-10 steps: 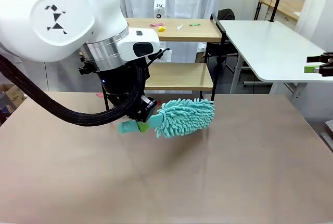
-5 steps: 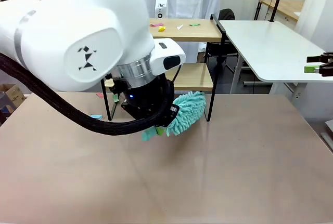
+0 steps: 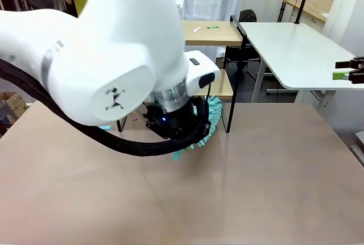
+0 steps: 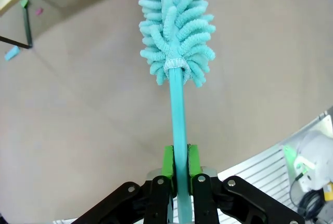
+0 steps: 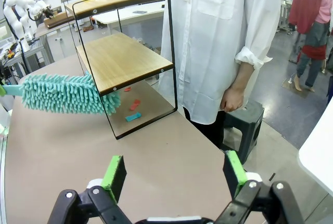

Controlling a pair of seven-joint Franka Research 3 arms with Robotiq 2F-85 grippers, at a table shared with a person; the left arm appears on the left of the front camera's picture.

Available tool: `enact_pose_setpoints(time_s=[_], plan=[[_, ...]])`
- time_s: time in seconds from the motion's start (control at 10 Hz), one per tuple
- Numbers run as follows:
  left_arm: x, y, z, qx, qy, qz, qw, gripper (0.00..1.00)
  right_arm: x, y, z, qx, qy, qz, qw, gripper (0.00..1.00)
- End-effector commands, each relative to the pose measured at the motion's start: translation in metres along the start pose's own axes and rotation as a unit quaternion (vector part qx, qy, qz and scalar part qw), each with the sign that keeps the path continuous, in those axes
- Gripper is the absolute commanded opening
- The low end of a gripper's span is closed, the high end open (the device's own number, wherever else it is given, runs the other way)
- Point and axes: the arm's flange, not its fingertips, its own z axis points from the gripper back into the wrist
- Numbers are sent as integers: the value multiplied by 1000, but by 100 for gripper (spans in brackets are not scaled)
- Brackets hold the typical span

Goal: Clean the shelf.
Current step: Clean the specific section of the Shelf indicated by the human with the Duster.

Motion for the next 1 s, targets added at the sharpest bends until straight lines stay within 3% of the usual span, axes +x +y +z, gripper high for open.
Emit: enact_pose_setpoints(time_s=[0.0,0.9], plan=[[8,-20,-22,14,-26,23,999,13,3,1,-1,0,0,3,1000,100],[24,-66,-99,4,-88,76,993,13,3,1,-1,0,0,3,1000,100]])
